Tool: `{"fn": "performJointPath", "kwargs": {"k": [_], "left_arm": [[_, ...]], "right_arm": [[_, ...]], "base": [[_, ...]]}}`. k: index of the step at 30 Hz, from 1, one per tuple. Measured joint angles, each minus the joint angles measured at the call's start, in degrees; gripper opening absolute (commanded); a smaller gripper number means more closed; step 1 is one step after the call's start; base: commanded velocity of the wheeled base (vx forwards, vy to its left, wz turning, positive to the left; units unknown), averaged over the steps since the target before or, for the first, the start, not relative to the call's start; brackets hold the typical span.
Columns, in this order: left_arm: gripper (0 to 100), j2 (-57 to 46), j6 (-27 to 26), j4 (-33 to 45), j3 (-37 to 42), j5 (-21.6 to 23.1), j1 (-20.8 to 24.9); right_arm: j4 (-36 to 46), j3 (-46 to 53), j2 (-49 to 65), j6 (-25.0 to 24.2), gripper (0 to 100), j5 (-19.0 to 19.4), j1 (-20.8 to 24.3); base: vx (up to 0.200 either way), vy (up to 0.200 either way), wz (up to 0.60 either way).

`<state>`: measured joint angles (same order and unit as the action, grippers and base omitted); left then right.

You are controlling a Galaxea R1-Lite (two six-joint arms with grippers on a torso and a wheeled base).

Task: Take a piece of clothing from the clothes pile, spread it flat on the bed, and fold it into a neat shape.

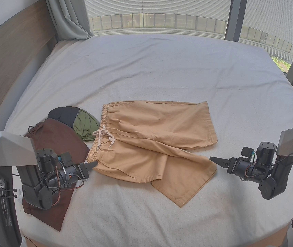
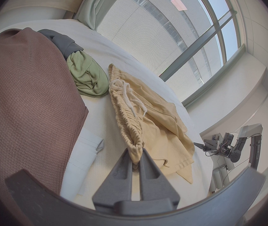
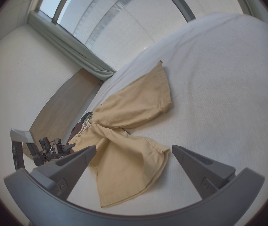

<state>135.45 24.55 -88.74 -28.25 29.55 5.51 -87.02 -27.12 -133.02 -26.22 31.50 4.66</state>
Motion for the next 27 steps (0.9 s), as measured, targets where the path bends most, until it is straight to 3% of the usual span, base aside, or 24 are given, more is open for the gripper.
{"fn": "performJointPath", "kwargs": {"k": [8,20,21,27], "left_arm": [[0,0.22,-0.04,0.0,-0.15,0.01,-0.04],[0,0.29,0.0,0.0,-0.22,0.06,-0.06],[0,0.29,0.02,0.0,-0.22,0.06,-0.04],[0,0.3,0.02,0.0,-0.22,0.06,-0.06]], "right_arm": [[2.13,-1.48,-2.21,-2.76,100,-0.38,0.16],[1.76,-4.35,-5.07,-11.63,100,-1.56,1.34],[1.76,-4.6,-5.12,-12.18,0,-1.89,1.46],[1.82,-5.49,-5.18,-13.9,0,-2.33,1.87]], "base": [[0.0,0.0,0.0],[0.0,0.0,0.0],[0.0,0.0,0.0],[0.0,0.0,0.0]]}}
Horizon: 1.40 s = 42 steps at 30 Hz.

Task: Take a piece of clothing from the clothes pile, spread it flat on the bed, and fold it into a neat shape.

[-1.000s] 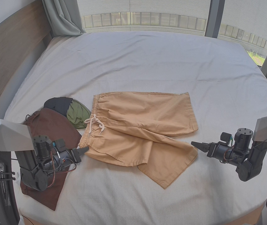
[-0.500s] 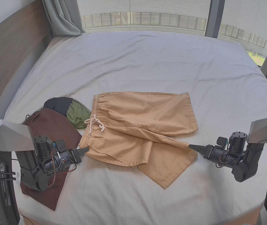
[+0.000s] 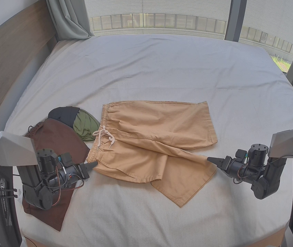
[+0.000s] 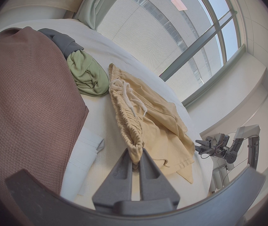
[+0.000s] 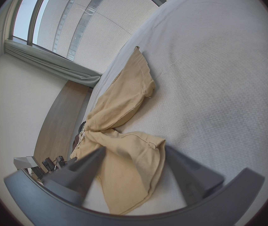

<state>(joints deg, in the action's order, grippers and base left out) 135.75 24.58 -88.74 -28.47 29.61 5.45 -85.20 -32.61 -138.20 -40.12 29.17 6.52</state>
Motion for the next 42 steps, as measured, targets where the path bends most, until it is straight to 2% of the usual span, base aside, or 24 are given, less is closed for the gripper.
{"fn": "performJointPath", "kwargs": {"k": [22,42], "left_arm": [[0,0.66,-0.06,0.0,0.0,0.02,0.0],[0,0.66,-0.17,-0.02,0.0,0.02,-0.09]], "right_arm": [[-2.96,-7.18,1.24,0.44,0,-0.55,-3.35],[-3.05,-9.91,-1.71,3.91,0,-3.04,-2.97]], "base": [[0.0,0.0,0.0],[0.0,0.0,0.0]]}}
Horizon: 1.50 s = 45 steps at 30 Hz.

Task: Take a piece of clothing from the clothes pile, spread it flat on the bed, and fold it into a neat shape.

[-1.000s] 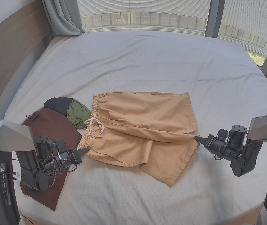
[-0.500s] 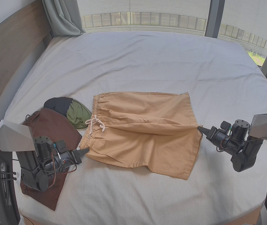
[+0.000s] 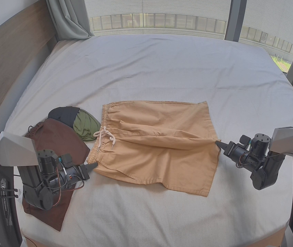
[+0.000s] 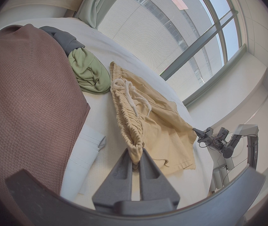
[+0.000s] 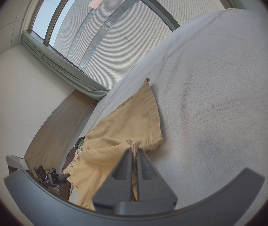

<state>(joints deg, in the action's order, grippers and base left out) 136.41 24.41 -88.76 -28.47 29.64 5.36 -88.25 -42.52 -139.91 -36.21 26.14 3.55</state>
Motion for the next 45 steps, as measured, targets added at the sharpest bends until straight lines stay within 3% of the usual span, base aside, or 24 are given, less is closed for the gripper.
{"fn": "performJointPath", "kwargs": {"k": [3,4,12,24,45], "left_arm": [[0,0.0,0.0,0.02,0.0,0.0,0.0],[0,0.0,0.02,0.0,0.0,0.0,-0.02],[0,-0.02,0.02,0.02,0.0,-0.02,0.0],[0,-0.02,0.02,0.0,0.0,-0.02,0.06],[0,-0.02,0.06,0.02,0.0,-0.02,0.11]], "right_arm": [[0.0,-0.09,-0.22,0.18,0,0.02,0.02],[0.0,-0.09,-0.22,0.18,100,0.02,0.02],[-0.02,1.79,1.21,2.85,100,0.2,0.35],[0.15,13.14,4.16,11.45,100,2.07,1.62],[0.2,25.73,3.34,16.53,100,2.84,7.61]], "base": [[0.0,0.0,0.0],[0.0,0.0,0.0],[0.0,0.0,0.0],[0.0,0.0,0.0],[0.0,0.0,0.0]]}}
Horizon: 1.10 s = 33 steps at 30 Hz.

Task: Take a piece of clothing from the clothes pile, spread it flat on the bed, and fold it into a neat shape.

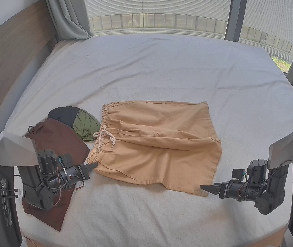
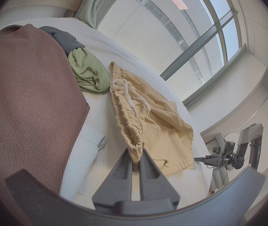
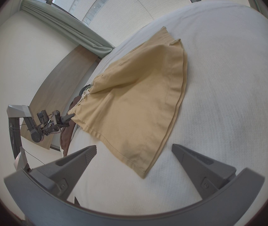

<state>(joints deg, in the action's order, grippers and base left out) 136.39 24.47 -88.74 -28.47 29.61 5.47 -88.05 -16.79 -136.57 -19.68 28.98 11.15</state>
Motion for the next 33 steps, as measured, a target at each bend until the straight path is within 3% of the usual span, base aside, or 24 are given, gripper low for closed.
{"fn": "performJointPath", "kwargs": {"k": [9,20,21,33], "left_arm": [[0,0.02,0.09,0.0,-0.04,0.0,-0.18],[0,0.07,0.11,0.0,-0.11,0.02,-0.22],[0,0.11,0.09,0.0,-0.11,0.0,-0.21],[0,0.35,0.05,-0.02,-0.2,0.0,-0.29]], "right_arm": [[-0.18,0.43,-1.71,0.44,100,2.93,0.98],[-0.16,-1.32,-2.76,-3.06,100,3.16,2.56],[-0.16,-1.54,-2.77,-3.1,0,3.15,2.6],[-0.09,-2.26,-2.82,-3.12,0,2.74,2.23]], "base": [[0.0,0.0,0.0],[0.0,0.0,0.0],[0.0,0.0,0.0],[0.0,0.0,0.0]]}}
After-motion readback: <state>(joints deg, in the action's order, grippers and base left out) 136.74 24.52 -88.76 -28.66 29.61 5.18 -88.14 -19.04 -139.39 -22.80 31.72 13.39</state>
